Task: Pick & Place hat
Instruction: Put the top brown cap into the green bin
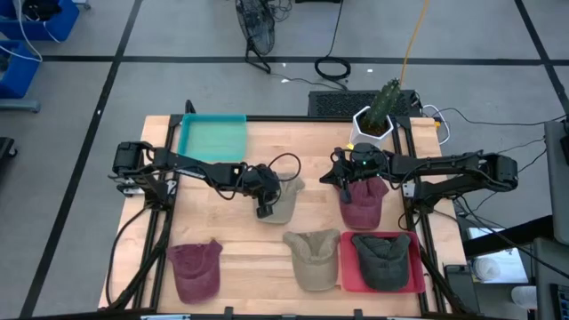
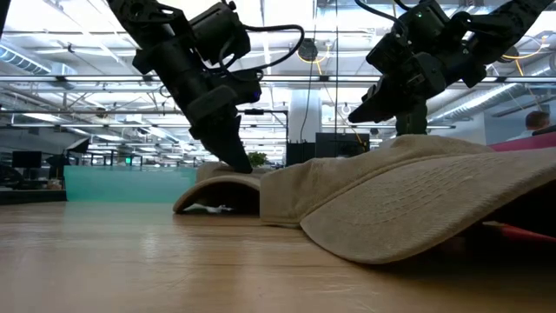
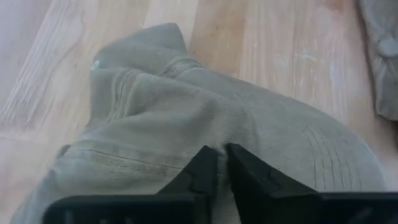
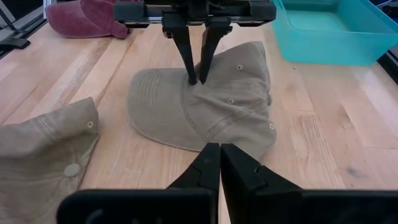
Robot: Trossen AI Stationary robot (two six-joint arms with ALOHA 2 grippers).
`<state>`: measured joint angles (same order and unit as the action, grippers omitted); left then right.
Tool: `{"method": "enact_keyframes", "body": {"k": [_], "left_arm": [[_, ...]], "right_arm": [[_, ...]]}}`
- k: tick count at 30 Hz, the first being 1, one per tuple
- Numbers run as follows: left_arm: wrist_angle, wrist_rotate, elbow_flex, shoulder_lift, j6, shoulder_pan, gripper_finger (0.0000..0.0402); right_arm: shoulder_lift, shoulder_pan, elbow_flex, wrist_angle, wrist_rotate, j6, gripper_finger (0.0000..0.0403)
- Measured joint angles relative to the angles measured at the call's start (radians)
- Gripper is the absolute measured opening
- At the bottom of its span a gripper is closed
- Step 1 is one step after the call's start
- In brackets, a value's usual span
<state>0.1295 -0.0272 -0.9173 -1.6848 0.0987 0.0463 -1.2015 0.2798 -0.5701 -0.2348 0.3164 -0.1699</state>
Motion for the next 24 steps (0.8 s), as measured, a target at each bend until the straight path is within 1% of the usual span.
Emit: {"method": "enact_keyframes", "body": {"k": [4,6,9,12,15,17,21,24], "left_arm": [[0.000,0.000,0.000,0.000,-0.037,0.000,0.0009],[0.000,0.000,0.000,0.000,-0.047,0.000,0.0011],[-0.002,-0.001,0.000,0.002,-0.052,0.000,0.0024],[0.003,-0.024,-0.005,0.021,-0.052,0.000,0.0026],[0.002,-0.026,-0.006,0.068,-0.055,0.000,0.0010],[0.009,-0.034,-0.006,0.114,-0.067,0.000,0.0007],[0.033,-0.102,-0.008,0.215,-0.108,-0.004,0.0018],[0.094,-0.136,-0.008,0.307,-0.173,-0.005,0.0009]], "right_arm": [[0.000,0.000,0.000,0.000,0.000,-0.002,0.0004],[0.000,0.000,0.000,0.000,0.000,-0.002,0.0004],[0.000,0.000,0.000,0.000,0.000,-0.003,0.0004],[0.000,0.000,0.000,0.000,0.000,-0.003,0.0004],[0.000,0.000,0.000,0.000,0.000,-0.002,0.0004],[0.000,0.000,0.000,0.001,0.000,-0.001,0.0004],[0.000,0.000,0.000,0.007,0.000,0.000,0.0004],[0.000,0.000,0.000,0.008,0.000,0.000,0.0004]]}}
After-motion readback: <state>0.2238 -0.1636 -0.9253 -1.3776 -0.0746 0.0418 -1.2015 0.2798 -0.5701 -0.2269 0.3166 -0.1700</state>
